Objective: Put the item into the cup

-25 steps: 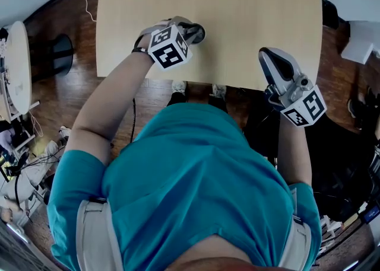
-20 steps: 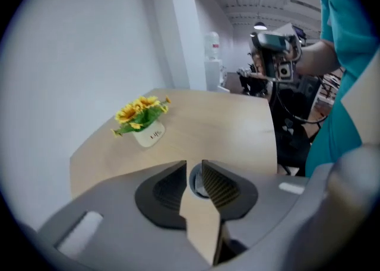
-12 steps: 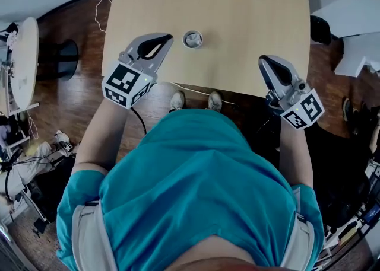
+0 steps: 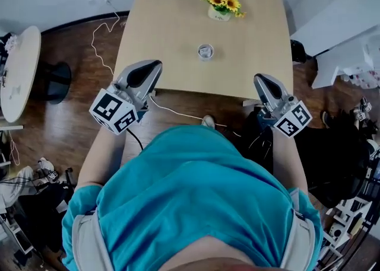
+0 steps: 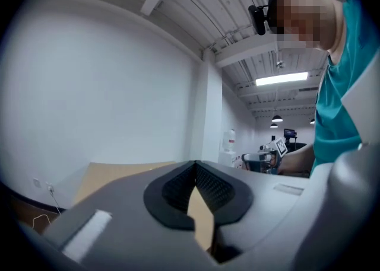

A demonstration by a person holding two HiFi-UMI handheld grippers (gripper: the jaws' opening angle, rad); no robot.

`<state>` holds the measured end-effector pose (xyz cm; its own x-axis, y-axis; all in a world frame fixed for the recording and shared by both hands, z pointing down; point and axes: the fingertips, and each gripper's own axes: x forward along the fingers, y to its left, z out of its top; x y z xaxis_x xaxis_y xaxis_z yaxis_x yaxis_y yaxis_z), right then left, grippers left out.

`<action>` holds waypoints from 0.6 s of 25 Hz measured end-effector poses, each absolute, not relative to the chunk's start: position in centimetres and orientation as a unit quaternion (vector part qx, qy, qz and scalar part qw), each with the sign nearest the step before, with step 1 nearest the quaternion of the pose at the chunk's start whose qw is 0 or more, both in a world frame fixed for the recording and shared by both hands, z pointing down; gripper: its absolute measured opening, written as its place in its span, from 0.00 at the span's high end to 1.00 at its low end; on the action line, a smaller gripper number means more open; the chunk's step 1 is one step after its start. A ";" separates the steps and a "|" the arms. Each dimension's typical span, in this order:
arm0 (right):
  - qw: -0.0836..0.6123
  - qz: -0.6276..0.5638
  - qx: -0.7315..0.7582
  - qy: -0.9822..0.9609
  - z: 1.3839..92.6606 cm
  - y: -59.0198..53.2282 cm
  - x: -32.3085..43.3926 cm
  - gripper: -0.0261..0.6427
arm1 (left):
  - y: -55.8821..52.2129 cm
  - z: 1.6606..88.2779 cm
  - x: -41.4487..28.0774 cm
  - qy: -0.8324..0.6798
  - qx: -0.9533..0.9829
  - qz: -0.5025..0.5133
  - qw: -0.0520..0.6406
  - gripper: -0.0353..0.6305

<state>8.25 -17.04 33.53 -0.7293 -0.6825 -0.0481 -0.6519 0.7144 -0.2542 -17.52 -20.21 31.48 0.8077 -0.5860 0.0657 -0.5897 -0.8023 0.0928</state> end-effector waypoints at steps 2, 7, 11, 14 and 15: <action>0.067 -0.109 -0.369 0.920 32.5 -13.9 4.8 0.96 | -16.8 30.8 -21.0 -0.299 0.953 0.010 0.053 0.94; 0.070 -0.104 -0.386 0.914 30.0 -8.5 -0.1 0.96 | -11.8 29.6 -26.0 -0.275 0.960 -0.003 0.044 0.94; 0.067 -0.078 -0.389 0.916 28.0 -3.7 0.0 0.96 | -6.6 28.9 -25.9 -0.267 0.962 -0.016 0.051 0.94; 0.073 -0.060 -0.389 0.916 26.7 0.1 2.0 0.96 | -2.7 28.4 -24.4 -0.271 0.962 -0.017 0.039 0.94; 0.074 -0.054 -0.386 0.918 26.6 1.5 2.8 0.96 | -1.3 28.3 -23.7 -0.275 0.960 -0.019 0.039 0.94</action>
